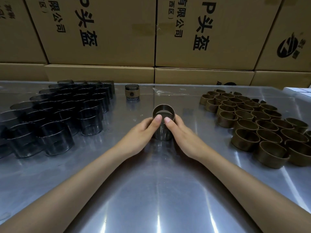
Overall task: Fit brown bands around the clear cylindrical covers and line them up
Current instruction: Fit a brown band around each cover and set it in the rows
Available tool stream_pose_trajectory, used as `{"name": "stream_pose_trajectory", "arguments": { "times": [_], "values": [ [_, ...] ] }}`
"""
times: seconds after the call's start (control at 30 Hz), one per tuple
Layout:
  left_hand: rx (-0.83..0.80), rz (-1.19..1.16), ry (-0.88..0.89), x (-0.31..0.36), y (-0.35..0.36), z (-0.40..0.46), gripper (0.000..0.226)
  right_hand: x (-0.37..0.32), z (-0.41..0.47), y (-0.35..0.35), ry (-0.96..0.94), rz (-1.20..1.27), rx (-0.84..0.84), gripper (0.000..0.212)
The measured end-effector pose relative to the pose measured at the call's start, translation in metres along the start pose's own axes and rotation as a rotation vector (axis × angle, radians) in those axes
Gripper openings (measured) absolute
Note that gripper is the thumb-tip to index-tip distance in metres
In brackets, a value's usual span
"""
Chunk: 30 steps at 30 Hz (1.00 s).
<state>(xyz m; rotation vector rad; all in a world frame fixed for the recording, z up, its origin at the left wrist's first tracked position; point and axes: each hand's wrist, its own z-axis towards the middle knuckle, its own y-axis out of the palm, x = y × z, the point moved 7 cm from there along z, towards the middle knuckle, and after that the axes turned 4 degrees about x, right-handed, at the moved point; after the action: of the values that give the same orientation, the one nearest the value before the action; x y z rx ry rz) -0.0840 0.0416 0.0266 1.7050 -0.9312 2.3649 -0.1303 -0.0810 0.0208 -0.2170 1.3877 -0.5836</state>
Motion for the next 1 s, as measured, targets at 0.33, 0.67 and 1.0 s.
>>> {"name": "stream_pose_trajectory", "arguments": {
  "times": [0.33,0.67,1.0],
  "values": [
    [0.054,-0.109,-0.042,0.007,0.014,-0.011,0.088,-0.004,-0.002,0.004,-0.041,0.142,0.015,0.087],
    [0.116,-0.626,-0.141,0.001,0.004,-0.009,0.072,-0.009,-0.006,0.003,0.034,0.515,-0.023,0.048],
    [0.059,-0.659,-0.137,0.002,-0.003,-0.011,0.080,-0.017,-0.012,-0.003,0.088,0.701,-0.183,0.038]
  ]
}}
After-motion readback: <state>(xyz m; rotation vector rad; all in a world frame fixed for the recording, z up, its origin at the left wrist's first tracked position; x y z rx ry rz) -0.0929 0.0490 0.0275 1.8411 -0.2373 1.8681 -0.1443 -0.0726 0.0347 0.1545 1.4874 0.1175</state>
